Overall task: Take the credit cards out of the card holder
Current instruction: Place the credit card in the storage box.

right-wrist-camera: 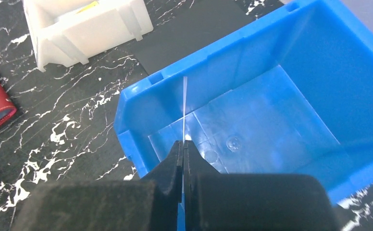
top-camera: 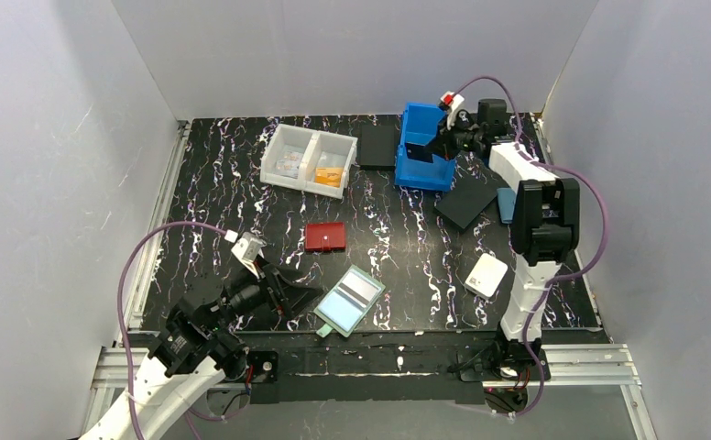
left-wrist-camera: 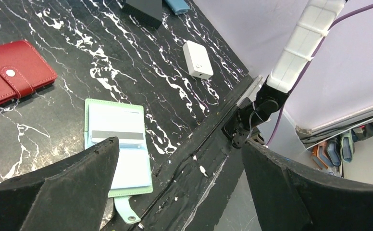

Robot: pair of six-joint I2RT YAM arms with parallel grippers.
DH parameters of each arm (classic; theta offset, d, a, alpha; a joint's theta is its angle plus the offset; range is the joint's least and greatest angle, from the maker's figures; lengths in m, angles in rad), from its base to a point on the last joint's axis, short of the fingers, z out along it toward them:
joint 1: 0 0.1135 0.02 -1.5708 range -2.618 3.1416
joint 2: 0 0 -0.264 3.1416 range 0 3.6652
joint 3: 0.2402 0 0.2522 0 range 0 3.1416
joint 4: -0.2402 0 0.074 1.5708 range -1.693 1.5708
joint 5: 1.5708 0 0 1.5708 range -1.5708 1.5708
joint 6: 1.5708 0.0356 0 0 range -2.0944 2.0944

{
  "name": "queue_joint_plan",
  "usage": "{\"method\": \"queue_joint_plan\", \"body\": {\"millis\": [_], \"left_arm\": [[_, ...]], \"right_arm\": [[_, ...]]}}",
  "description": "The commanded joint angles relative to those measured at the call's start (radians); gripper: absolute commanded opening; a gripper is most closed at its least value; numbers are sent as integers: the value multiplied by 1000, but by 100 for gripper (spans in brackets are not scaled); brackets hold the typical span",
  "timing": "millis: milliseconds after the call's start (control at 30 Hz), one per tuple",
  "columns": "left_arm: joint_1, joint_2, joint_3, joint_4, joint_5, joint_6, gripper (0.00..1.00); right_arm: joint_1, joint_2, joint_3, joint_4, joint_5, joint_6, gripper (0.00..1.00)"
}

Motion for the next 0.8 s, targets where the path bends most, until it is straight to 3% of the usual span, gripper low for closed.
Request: {"method": "queue_joint_plan", "body": {"millis": [0, 433, 567, 767], "left_arm": [[3, -20, -24, -19, -25, -26, 98], [4, -15, -57, 15, -15, -44, 98], [3, -13, -60, 21, -12, -47, 98], [3, -11, -67, 35, -3, -58, 98]], "right_arm": [[32, 59, 76, -69, 0, -76, 1], [44, 154, 176, -133, 225, -19, 1], [46, 182, 228, -157, 269, 7, 12], [61, 169, 249, -150, 384, 17, 42]]}}
